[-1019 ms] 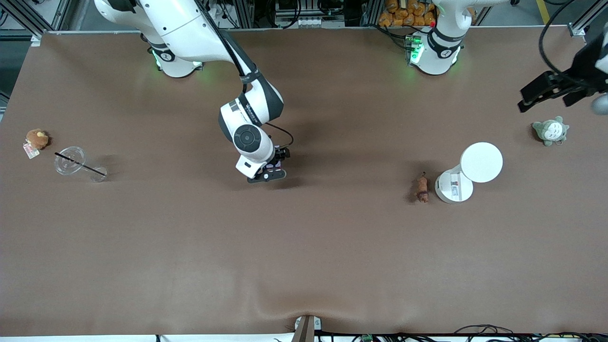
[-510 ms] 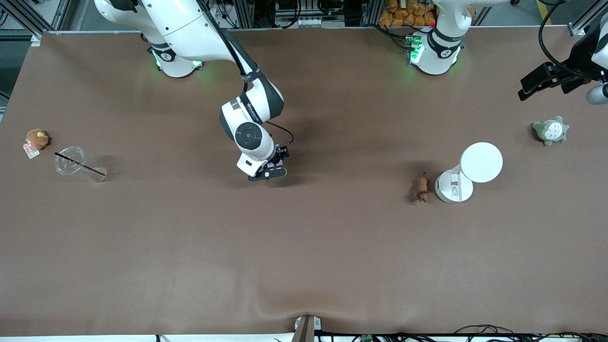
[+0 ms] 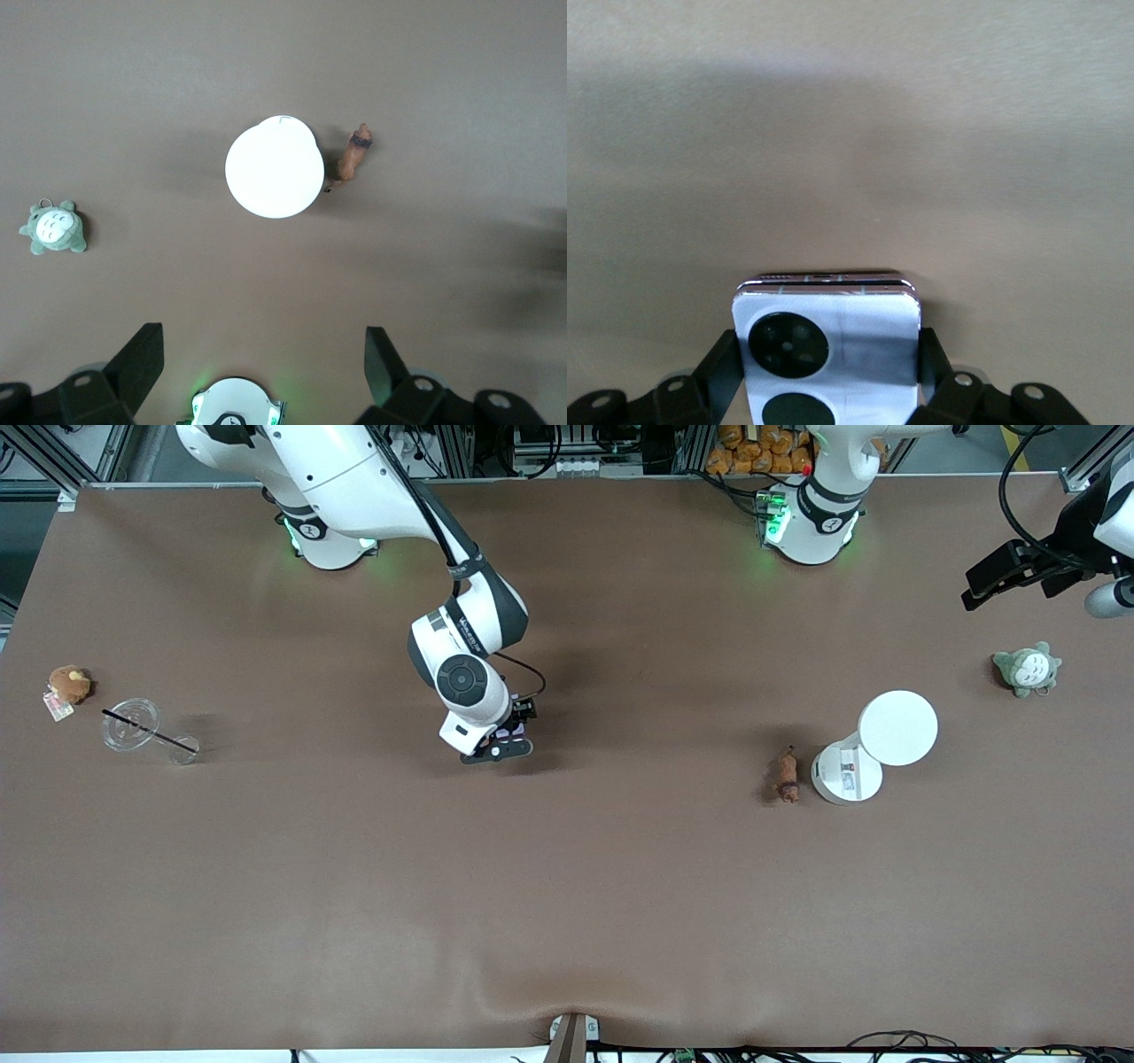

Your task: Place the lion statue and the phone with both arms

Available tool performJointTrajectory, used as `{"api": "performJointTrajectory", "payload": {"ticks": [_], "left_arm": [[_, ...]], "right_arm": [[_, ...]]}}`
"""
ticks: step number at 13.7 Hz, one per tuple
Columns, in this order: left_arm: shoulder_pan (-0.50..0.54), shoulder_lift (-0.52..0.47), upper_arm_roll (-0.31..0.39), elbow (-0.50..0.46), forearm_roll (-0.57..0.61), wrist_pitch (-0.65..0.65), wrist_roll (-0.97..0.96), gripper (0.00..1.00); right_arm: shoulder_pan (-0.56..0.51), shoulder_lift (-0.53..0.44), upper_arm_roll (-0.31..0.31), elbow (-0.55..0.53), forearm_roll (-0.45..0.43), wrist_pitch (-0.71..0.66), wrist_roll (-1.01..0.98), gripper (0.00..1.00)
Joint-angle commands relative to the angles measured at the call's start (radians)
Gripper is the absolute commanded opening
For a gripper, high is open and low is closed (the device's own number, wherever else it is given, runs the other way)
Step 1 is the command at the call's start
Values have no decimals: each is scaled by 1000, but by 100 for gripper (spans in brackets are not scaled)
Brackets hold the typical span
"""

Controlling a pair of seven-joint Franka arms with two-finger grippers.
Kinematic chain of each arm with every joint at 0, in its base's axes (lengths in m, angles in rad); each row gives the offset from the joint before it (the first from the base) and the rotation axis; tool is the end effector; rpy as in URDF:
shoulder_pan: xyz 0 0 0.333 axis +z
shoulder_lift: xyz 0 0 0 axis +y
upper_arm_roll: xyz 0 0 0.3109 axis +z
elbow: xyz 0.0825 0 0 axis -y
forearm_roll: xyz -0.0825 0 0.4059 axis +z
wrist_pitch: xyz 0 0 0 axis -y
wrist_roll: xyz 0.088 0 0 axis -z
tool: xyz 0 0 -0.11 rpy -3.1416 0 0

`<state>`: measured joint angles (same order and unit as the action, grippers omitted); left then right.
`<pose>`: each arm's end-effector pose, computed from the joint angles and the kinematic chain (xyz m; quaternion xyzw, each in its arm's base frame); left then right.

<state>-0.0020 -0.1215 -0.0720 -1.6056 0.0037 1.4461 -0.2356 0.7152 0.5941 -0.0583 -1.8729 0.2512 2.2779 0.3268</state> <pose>0.5237 -0.0409 0.6555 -0.9965 -0.0812 0.0180 0.0091 0.4921 0.3884 0.1553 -0.9902 -0.0772 0.1146 0.0187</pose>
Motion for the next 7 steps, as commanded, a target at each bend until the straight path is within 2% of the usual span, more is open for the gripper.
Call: {"api": "performJointTrajectory", "payload": {"ticks": [1,4,7], "left_arm": [[-7,-18,3,-24,-1,34,31,100],[-7,-10,3,-27,-2,46,53,100],[-1,-10,5,-31,-4,53,73,100]], "right_arm": [[-65,-108,-27,-8,-12,-138,6,0],[-213,-203,-35,4,-18,-288,-35,0],[-353,-231,-35,3,-18,-353,-153,0]]}}
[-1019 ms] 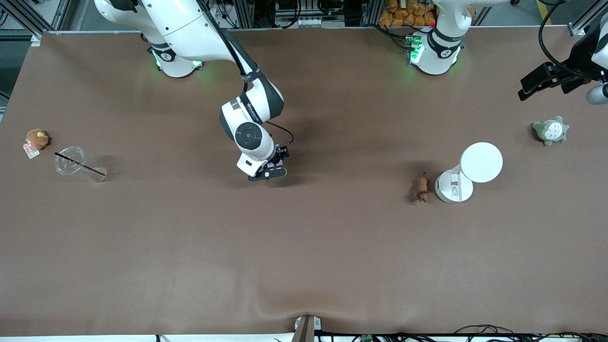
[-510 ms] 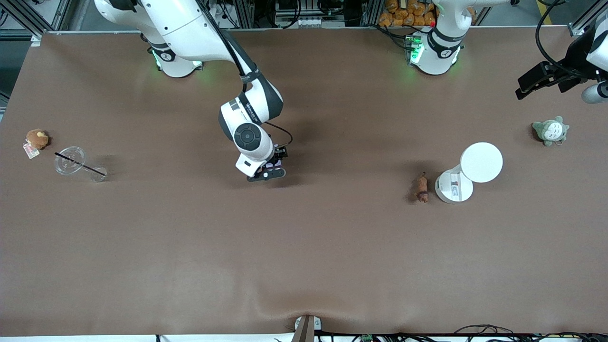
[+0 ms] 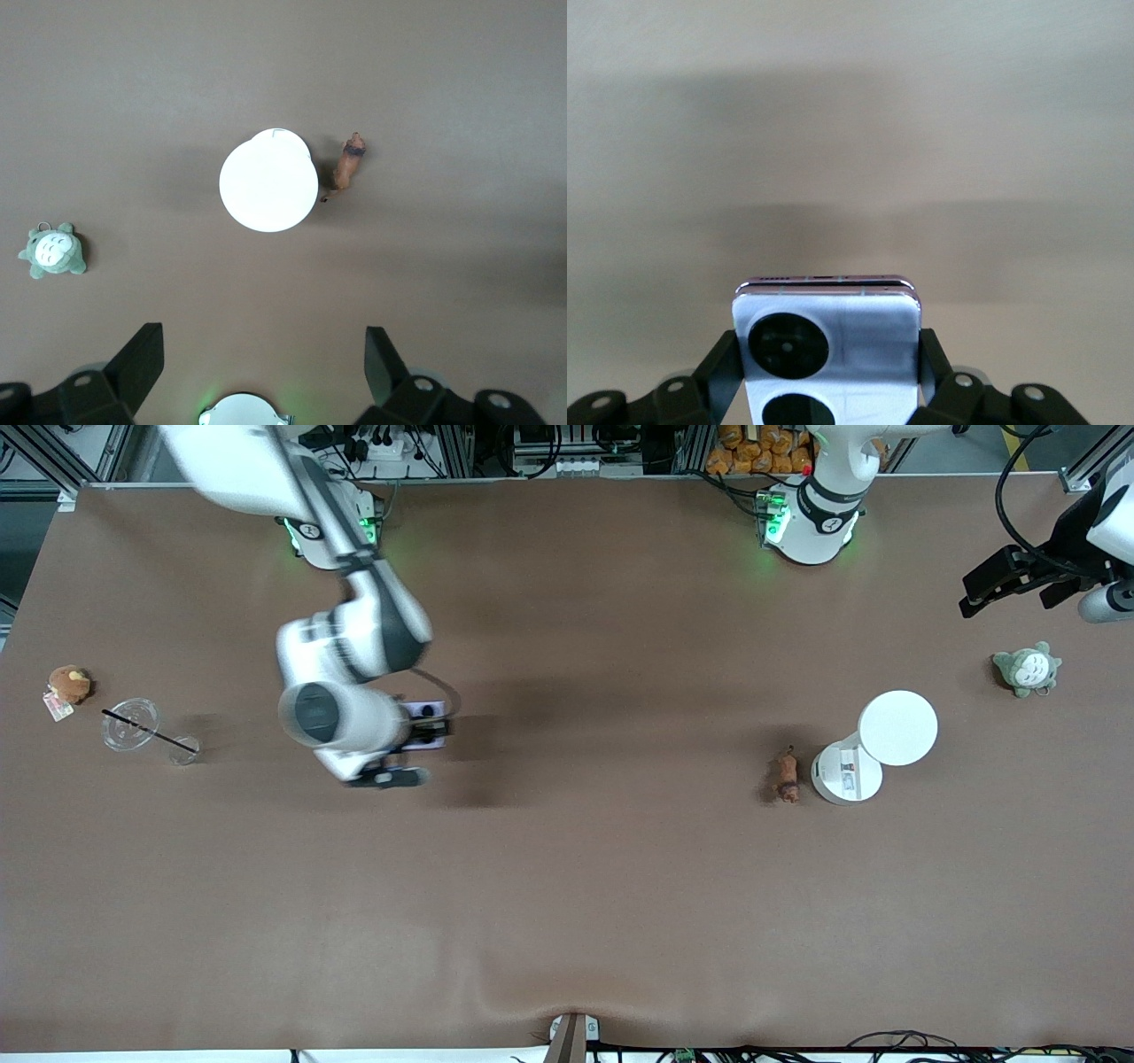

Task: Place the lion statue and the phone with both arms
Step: 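Carry the phone with the right gripper toward the clear plastic cup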

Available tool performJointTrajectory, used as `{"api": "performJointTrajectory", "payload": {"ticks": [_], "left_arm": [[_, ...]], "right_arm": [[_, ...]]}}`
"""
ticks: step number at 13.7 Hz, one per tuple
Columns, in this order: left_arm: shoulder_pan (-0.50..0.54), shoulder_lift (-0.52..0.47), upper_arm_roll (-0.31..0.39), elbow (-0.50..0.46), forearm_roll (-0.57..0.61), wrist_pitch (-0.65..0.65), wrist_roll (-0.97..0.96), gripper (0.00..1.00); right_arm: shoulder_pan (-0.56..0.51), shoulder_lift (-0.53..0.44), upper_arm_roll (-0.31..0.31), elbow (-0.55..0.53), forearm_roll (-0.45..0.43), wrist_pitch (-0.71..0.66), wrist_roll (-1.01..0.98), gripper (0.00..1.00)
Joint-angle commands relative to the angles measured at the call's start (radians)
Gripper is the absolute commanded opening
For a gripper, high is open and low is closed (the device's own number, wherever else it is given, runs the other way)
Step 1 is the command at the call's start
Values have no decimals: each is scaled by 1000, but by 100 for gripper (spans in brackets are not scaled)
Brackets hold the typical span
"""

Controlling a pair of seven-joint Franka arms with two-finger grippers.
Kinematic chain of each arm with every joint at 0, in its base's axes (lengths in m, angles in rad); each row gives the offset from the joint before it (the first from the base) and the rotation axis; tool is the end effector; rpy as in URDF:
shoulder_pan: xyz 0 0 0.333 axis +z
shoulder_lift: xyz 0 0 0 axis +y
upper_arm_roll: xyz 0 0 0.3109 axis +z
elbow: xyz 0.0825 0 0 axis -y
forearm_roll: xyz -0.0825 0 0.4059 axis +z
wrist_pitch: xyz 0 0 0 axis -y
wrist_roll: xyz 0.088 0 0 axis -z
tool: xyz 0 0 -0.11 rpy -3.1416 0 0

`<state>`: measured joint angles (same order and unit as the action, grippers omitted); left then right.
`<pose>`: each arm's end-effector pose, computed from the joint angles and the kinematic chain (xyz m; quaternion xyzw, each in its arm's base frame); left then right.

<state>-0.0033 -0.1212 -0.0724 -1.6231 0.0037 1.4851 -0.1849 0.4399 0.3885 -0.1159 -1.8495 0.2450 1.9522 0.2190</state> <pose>0.5281 -0.0421 0.6502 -0.9984 -0.0550 0.0077 0.0073 0.5803 0.2156 0.2752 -0.9867 0.0081 0.1565 0.0433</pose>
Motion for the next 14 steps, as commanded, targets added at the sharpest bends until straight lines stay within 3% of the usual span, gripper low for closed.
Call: {"api": "performJointTrajectory", "payload": {"ticks": [1,7,14], "left_arm": [[5,-11,5,-18,-4,14,22,100],[5,-9,5,-23,-7,17,24,100],[0,-8,3,-24,-10,20,22,100]], "right_arm": [[-119,-23,22,-20,-13,-29,-81,0],[-441,33,22,-28,-18,-10,-442,0],[-573,128,21,-57,-64,151,-598,0]]}}
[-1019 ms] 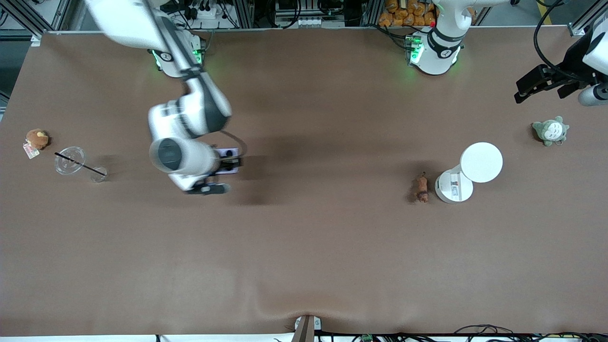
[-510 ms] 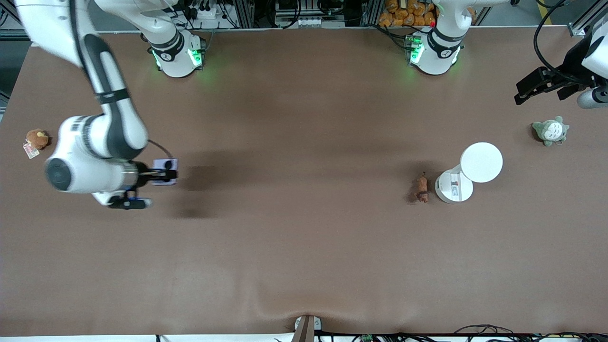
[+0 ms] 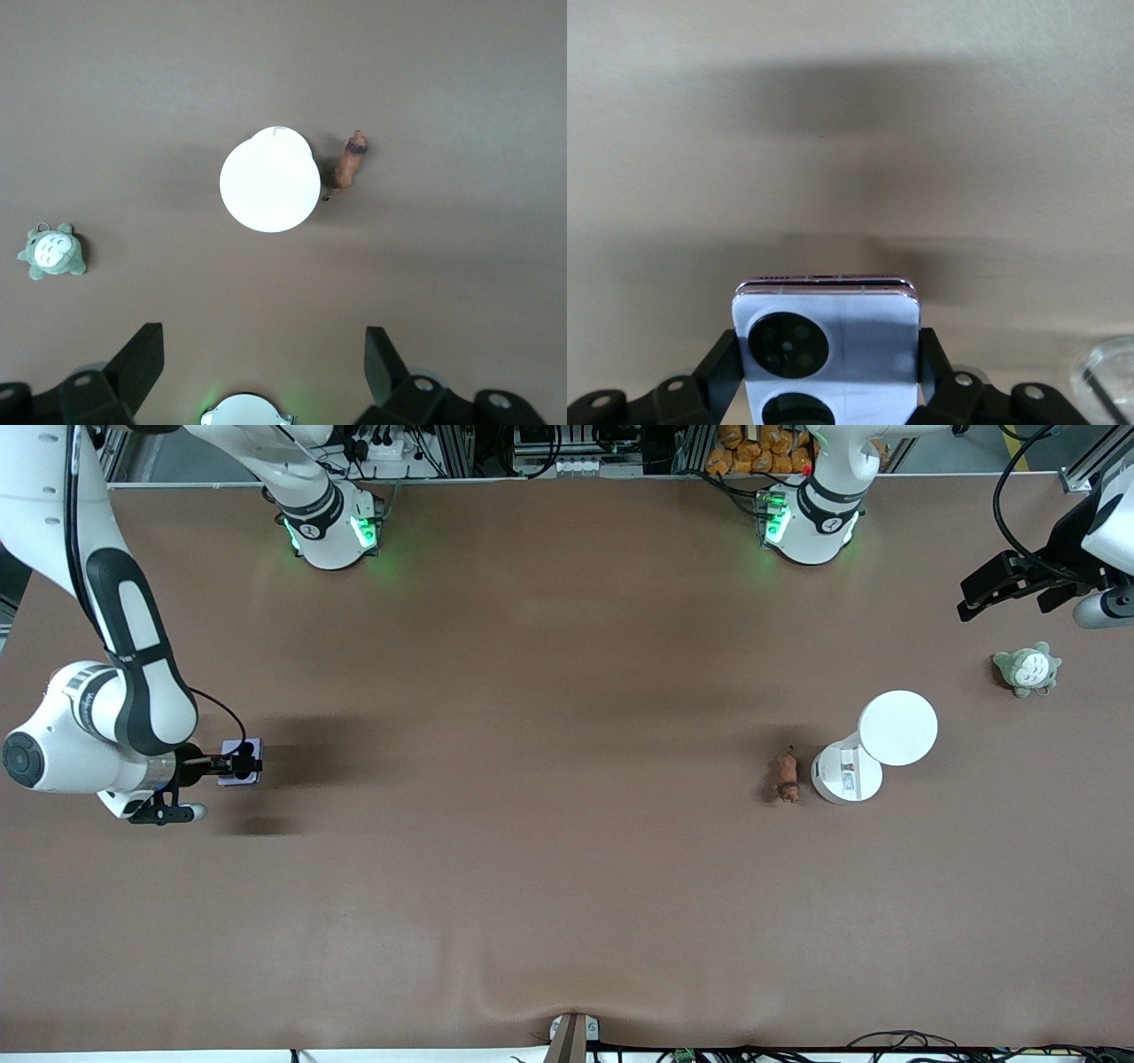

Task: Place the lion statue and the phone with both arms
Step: 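Carry the phone with the right gripper toward the clear plastic cup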

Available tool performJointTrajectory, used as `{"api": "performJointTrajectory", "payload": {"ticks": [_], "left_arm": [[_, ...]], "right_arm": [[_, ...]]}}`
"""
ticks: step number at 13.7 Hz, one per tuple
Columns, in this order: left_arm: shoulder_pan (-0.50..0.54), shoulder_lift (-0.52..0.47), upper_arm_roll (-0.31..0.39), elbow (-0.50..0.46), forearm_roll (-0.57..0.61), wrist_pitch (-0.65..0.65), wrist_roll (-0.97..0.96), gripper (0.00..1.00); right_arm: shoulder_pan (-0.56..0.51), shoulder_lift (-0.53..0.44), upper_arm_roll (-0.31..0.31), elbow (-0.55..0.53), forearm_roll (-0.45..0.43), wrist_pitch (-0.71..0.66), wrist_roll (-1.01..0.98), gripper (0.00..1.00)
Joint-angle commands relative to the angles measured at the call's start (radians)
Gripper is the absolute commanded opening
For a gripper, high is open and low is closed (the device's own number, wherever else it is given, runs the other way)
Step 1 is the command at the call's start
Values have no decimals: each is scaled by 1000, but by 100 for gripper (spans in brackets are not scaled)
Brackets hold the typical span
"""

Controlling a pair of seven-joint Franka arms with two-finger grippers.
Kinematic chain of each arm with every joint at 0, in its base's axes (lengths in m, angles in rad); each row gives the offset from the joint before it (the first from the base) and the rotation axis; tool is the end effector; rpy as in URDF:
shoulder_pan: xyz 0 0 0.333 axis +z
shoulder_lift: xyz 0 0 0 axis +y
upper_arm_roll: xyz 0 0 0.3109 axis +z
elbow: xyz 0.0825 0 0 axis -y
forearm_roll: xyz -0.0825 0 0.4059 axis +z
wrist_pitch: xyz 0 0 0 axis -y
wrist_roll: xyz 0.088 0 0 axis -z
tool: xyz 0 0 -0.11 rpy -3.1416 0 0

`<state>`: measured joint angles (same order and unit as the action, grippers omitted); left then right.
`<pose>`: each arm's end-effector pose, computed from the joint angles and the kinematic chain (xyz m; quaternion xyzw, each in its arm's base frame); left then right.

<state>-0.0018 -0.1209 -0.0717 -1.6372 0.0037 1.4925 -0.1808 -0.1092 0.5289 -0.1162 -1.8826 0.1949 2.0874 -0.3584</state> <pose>0.5291 -0.0409 0.6438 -0.9984 -0.0541 0.0112 0.0076 0.5968 -0.1257 0.1822 -0.9864 -0.0077 0.1378 0.0892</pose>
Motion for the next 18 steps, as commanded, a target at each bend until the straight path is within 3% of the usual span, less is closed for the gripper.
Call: {"api": "performJointTrajectory", "payload": {"ticks": [1,5,10,11,12,13,18], "left_arm": [[-1,-8,3,-10,-10,12,18,100],[-1,-8,3,-10,-11,17,18,100],[0,-8,3,-12,-14,19,18,100],[0,-8,3,-12,-14,19,18,100],[0,-8,3,-12,-16,19,18,100],[0,-8,3,-12,-16,19,18,100],[2,-10,3,-12,-16,19,18,100]], "right_arm": [[-26,-1,21,-42,-14,49,-21,0],[-24,0,13,-107,-41,89,-22,0],[-40,0,13,-112,-101,89,-22,0],[-40,0,13,-118,-101,91,-21,9],[-41,0,13,-115,-101,88,-19,35],[-43,0,15,-113,-100,92,-14,99],[-43,0,15,-44,-100,44,-7,100]]}}
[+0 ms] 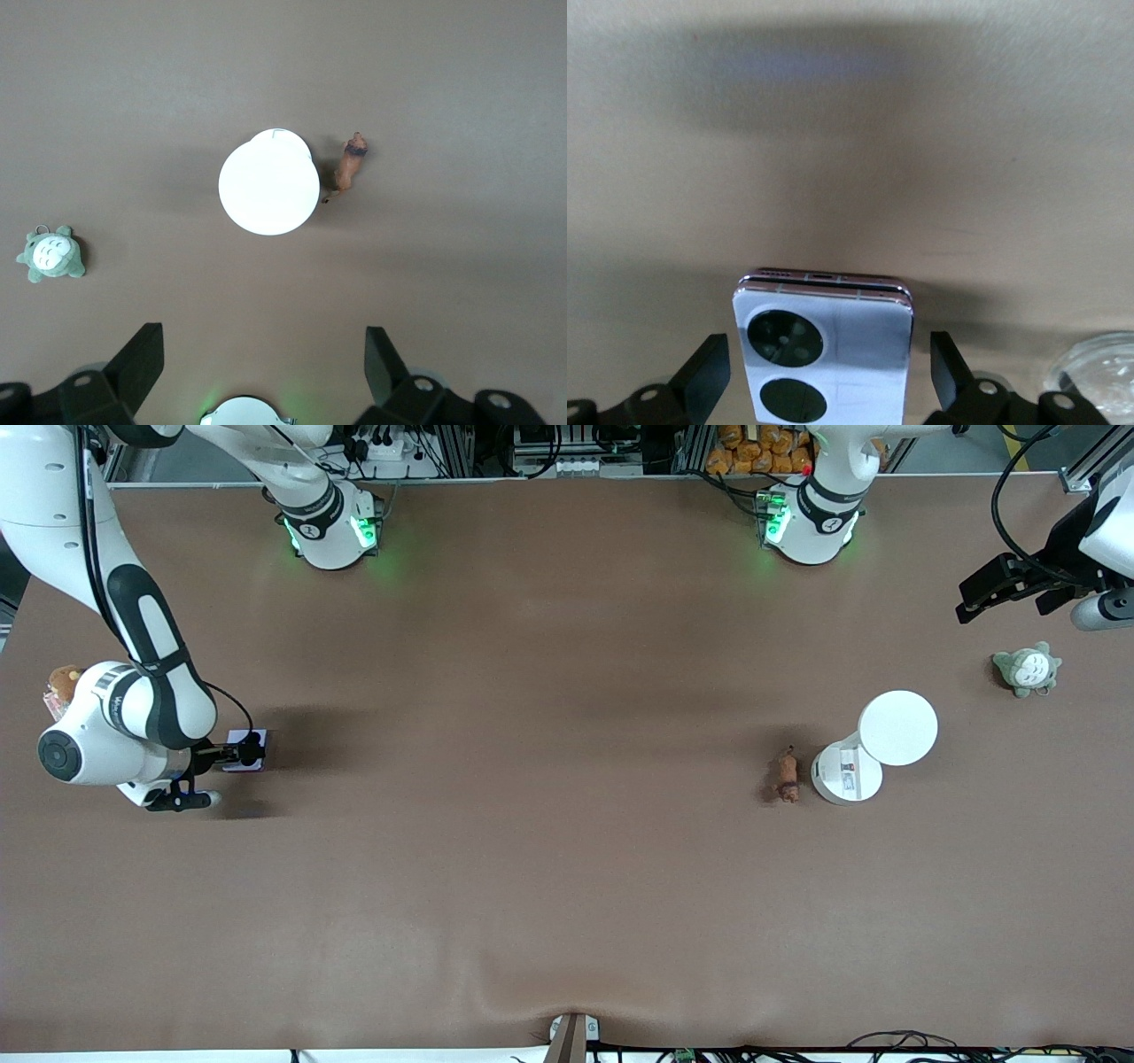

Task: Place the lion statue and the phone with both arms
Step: 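Carry the phone with the right gripper toward the clear plastic cup, then lower the phone beside the plastic cup and open the right gripper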

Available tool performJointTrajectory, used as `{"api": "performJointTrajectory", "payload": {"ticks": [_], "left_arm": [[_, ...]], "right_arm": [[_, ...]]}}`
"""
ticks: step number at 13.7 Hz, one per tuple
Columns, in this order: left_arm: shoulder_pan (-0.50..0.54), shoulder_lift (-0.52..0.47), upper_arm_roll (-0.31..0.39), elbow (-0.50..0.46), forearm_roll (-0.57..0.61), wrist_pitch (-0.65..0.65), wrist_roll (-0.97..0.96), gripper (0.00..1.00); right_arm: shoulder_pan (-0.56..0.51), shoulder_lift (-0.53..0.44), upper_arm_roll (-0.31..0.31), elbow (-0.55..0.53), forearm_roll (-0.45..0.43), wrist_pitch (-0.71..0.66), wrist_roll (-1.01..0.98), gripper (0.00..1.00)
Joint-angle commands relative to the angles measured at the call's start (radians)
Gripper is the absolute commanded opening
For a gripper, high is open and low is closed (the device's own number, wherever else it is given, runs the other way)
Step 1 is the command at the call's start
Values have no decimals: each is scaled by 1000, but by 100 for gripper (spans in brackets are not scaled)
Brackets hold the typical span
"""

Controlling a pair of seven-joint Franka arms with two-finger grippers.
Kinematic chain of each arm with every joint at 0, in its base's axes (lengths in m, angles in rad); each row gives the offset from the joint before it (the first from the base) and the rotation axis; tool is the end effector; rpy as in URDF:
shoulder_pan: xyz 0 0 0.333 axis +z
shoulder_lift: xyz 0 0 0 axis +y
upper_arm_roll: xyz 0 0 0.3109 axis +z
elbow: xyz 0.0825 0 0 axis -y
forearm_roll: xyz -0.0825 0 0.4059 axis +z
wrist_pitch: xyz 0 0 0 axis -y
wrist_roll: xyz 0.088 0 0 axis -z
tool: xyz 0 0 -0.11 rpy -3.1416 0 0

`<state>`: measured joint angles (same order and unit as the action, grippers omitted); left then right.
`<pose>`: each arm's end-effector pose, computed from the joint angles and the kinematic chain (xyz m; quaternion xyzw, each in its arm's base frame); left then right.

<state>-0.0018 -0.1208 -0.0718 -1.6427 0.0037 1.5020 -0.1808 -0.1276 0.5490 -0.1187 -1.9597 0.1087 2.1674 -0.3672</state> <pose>0.5301 -0.0411 0.6419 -0.9985 -0.0540 0.0092 0.0074 0.5692 -0.1399 0.1456 -0.9856 -0.0253 0.1569 0.0573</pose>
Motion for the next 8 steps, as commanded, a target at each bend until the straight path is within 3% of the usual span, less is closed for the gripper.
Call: {"api": "performJointTrajectory", "payload": {"ticks": [1,8], "left_arm": [[2,-10,3,-6,-16,9,18,100],[2,-8,3,-6,-16,9,18,100]], "right_arm": [[-20,-21,16,82,-14,-87,2,100],[-7,-20,16,546,-32,-596,7,100]]}}
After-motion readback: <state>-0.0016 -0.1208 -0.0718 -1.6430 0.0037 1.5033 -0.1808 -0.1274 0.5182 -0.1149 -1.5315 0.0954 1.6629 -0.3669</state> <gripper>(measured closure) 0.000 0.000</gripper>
